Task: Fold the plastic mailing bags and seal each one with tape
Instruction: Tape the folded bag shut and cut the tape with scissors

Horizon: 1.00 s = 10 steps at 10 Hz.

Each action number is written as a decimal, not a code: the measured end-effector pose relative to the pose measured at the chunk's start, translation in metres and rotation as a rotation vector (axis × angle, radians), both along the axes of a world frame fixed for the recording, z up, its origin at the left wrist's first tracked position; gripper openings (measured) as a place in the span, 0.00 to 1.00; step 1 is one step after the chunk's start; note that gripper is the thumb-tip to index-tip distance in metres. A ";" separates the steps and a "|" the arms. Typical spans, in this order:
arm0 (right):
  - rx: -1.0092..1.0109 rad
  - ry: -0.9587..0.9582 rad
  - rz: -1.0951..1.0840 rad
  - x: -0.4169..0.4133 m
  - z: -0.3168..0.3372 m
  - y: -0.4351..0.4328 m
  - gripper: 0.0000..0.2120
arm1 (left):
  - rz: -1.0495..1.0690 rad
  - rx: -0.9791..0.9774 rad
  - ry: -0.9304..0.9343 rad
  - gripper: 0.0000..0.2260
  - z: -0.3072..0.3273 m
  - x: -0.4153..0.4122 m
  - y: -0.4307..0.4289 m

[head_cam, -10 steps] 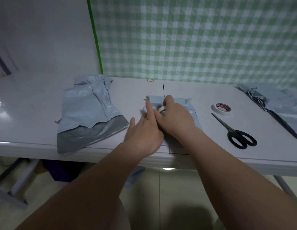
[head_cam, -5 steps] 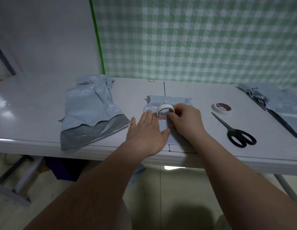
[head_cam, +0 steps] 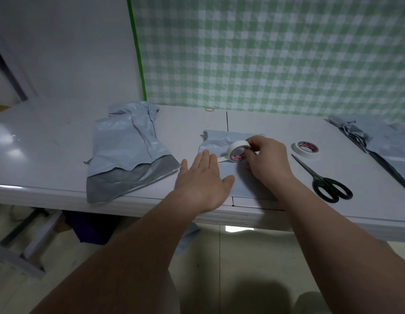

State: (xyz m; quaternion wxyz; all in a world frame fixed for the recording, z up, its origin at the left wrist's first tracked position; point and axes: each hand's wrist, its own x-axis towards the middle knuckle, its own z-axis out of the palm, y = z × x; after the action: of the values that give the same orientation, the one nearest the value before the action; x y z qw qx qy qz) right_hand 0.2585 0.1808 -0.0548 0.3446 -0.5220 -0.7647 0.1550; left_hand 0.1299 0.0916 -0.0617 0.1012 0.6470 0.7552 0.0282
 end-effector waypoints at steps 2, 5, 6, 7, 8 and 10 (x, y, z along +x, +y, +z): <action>0.092 -0.072 0.041 0.004 0.003 -0.005 0.11 | 0.004 -0.001 -0.001 0.32 -0.001 0.001 -0.001; 0.193 -0.314 0.056 0.005 0.008 -0.011 0.10 | -0.011 -0.012 -0.004 0.30 -0.001 -0.001 0.001; 0.202 -0.358 0.053 0.004 0.009 -0.014 0.08 | -0.014 -0.017 0.002 0.29 -0.001 -0.001 0.001; 0.195 -0.409 0.043 0.003 0.012 -0.017 0.09 | -0.015 -0.022 0.007 0.28 -0.002 -0.001 0.001; 0.194 -0.502 0.033 0.001 0.016 -0.022 0.12 | -0.020 -0.027 0.011 0.27 -0.002 -0.001 0.001; 0.222 -0.553 -0.005 -0.004 0.015 -0.031 0.16 | -0.007 -0.049 0.001 0.26 0.002 0.004 0.001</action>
State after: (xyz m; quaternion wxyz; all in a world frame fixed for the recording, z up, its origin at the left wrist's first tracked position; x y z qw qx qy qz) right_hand 0.2540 0.1500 -0.0398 0.1786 -0.5053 -0.8406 -0.0783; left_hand 0.1335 0.0930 -0.0599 0.1167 0.6470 0.7534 0.0092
